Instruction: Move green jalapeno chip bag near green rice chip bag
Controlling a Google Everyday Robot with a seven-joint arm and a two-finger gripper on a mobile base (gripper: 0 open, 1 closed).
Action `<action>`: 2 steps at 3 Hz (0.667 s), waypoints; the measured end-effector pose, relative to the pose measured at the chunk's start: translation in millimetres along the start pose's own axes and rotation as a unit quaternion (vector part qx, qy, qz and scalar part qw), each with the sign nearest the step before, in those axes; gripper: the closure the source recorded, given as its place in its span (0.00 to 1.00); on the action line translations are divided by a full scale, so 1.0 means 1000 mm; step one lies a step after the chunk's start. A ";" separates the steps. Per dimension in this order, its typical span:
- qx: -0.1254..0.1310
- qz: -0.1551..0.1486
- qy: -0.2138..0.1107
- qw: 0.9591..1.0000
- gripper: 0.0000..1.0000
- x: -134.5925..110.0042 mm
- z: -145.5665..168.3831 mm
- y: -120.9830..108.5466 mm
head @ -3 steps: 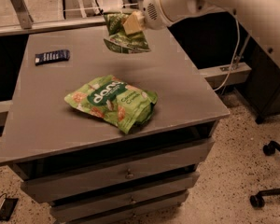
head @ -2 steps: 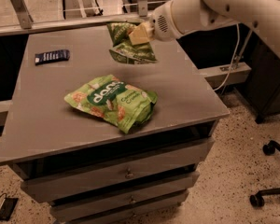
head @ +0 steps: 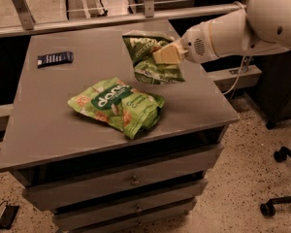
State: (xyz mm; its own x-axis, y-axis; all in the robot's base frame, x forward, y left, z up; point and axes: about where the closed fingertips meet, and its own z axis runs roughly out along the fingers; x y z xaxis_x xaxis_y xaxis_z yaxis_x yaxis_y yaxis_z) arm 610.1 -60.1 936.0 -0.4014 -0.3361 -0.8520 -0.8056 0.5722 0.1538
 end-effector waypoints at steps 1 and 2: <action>0.002 -0.004 -0.002 1.000 0.15 0.003 -0.004 -0.001; 0.000 -0.004 -0.001 1.000 0.00 0.002 -0.003 0.001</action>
Offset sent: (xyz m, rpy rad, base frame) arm -0.0021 -0.0049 -0.0002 -0.0020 -0.0083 0.0003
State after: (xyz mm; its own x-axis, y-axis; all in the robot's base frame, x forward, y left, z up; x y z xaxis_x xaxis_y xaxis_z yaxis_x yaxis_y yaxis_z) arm 607.5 -62.6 935.6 -0.3936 -0.3396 -0.8543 -0.8090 0.5693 0.1465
